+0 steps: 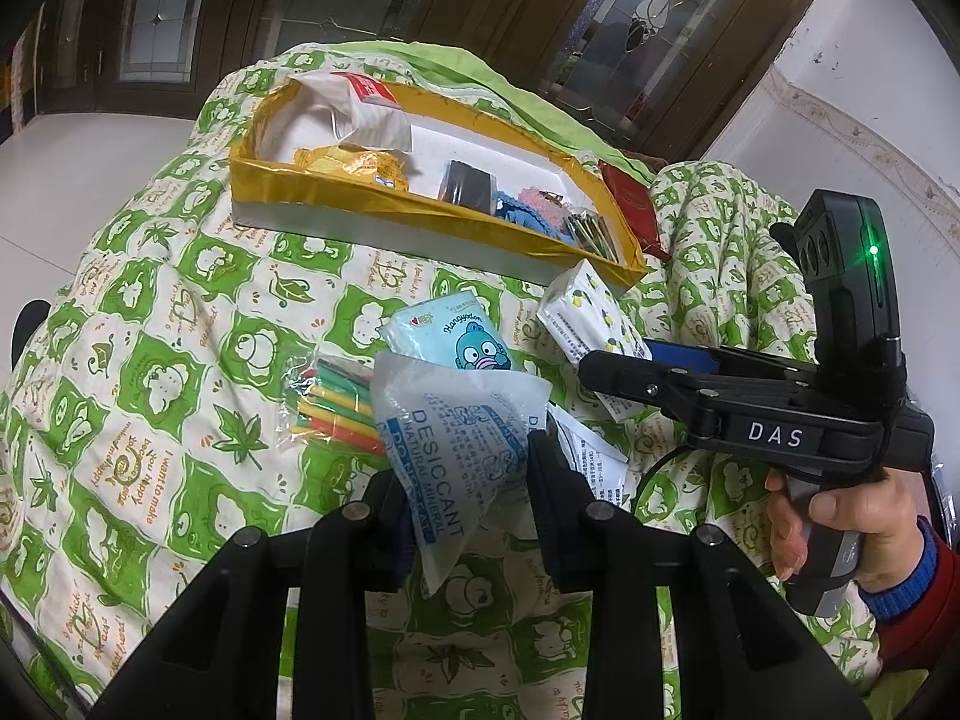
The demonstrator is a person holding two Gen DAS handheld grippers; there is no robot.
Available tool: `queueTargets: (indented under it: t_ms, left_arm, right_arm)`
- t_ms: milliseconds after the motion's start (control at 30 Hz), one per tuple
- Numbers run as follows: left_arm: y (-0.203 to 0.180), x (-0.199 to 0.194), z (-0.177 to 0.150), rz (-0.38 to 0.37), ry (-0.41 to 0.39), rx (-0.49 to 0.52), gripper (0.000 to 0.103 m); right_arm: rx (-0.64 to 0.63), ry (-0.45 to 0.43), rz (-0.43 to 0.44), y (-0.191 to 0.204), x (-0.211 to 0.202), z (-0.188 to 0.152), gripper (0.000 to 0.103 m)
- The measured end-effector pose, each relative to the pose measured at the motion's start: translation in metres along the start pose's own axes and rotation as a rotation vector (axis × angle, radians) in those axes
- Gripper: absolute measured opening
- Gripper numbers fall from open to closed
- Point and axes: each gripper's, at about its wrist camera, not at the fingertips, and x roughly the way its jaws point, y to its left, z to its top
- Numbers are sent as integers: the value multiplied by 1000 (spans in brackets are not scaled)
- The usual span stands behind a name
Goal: Organize soft objects
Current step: 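Position left tool at blue desiccant packet while right tool approaches lemon-print pack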
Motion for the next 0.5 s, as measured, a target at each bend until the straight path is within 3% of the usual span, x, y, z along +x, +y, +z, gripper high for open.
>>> queueTargets:
  t_ms: [500]
  left_arm:
    - [0, 0, 0, 1, 0, -2, 31]
  right_arm:
    - [0, -1, -1, 0, 0, 0, 68]
